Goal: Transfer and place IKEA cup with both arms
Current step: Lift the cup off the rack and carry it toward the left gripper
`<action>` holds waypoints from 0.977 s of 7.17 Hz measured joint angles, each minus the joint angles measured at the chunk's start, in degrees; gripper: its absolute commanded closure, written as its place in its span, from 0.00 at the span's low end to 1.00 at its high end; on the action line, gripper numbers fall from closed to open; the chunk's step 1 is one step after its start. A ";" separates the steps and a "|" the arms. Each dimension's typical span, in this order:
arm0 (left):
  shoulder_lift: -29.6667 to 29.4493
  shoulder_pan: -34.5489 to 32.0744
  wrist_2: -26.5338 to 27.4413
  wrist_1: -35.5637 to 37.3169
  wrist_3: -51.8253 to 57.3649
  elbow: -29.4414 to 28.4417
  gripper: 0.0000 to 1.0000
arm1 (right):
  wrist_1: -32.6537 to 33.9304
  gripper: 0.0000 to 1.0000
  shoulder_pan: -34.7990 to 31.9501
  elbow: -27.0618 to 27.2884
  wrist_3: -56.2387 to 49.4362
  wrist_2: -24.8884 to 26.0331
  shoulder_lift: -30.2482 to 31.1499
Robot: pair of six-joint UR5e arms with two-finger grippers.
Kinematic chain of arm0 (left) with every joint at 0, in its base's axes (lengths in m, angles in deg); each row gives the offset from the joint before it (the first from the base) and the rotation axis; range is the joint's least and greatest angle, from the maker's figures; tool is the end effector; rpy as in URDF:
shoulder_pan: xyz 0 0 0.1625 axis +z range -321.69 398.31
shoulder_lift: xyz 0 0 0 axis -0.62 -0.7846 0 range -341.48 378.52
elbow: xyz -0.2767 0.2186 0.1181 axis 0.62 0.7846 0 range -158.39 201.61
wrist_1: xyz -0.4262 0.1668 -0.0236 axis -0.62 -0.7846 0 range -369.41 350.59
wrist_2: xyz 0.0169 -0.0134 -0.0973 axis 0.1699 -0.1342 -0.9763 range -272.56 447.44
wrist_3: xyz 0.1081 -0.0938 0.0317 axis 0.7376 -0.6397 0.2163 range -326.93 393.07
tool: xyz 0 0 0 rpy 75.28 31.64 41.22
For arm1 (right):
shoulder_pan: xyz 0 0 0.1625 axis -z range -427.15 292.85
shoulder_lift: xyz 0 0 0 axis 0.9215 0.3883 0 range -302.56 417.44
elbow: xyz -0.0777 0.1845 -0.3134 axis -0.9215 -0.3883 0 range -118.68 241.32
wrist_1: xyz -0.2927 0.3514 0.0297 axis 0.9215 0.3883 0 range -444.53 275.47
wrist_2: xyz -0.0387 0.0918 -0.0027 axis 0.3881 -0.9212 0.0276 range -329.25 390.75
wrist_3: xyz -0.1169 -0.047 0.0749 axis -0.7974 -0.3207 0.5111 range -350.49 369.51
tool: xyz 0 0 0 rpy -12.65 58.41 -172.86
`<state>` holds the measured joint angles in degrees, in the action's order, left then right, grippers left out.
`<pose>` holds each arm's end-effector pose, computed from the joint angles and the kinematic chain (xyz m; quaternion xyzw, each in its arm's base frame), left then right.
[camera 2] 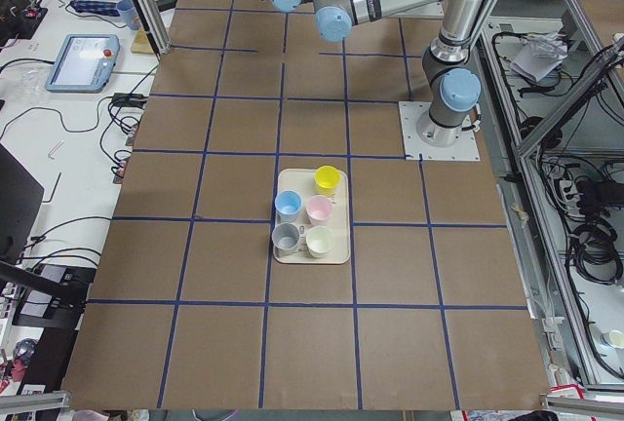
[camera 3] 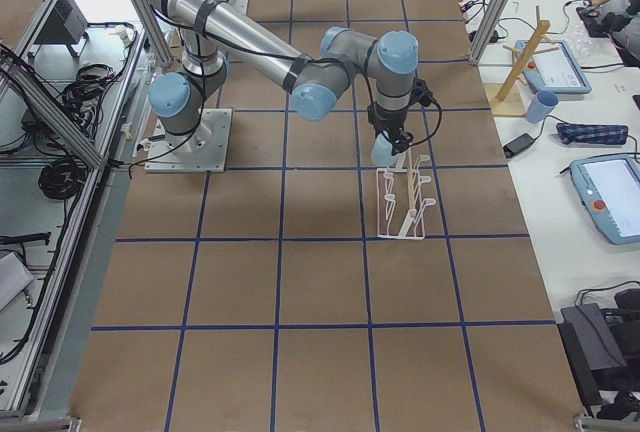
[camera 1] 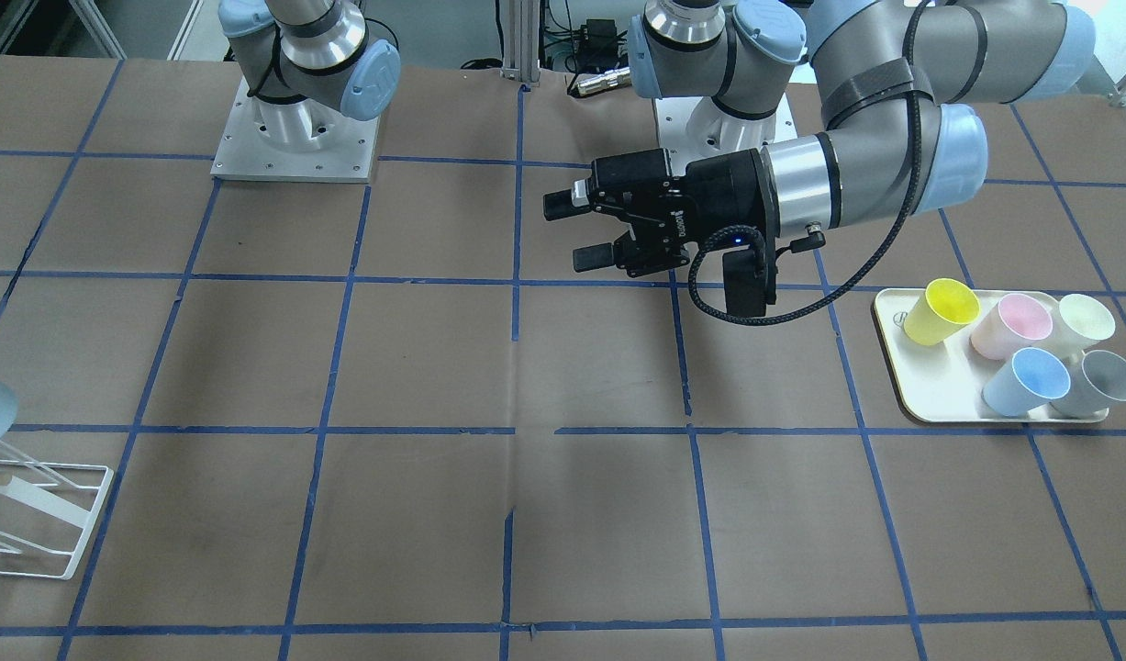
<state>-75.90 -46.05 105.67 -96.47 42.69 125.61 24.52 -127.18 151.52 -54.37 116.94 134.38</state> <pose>-0.2195 -0.5526 0.3239 0.0510 -0.8051 -0.0310 0.5902 -0.1882 -0.6126 0.2888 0.2927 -0.9543 0.0588 0.0142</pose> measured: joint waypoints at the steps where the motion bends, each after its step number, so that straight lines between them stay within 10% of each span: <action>1: -0.14 0.00 -3.64 0.23 1.65 1.77 0.00 | -1.90 0.46 0.00 -0.01 0.02 -0.13 3.06; 3: -0.41 0.02 -10.11 1.01 2.02 4.15 0.00 | -7.44 0.46 0.00 -0.02 -0.07 -5.55 8.61; 7: 0.61 -1.44 -12.12 1.21 -1.24 4.61 0.00 | -27.04 0.46 -1.25 0.31 -2.34 -34.93 10.83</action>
<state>-75.28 -47.49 93.55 -95.26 41.45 130.22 -2.52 -128.43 151.83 -56.71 82.01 145.21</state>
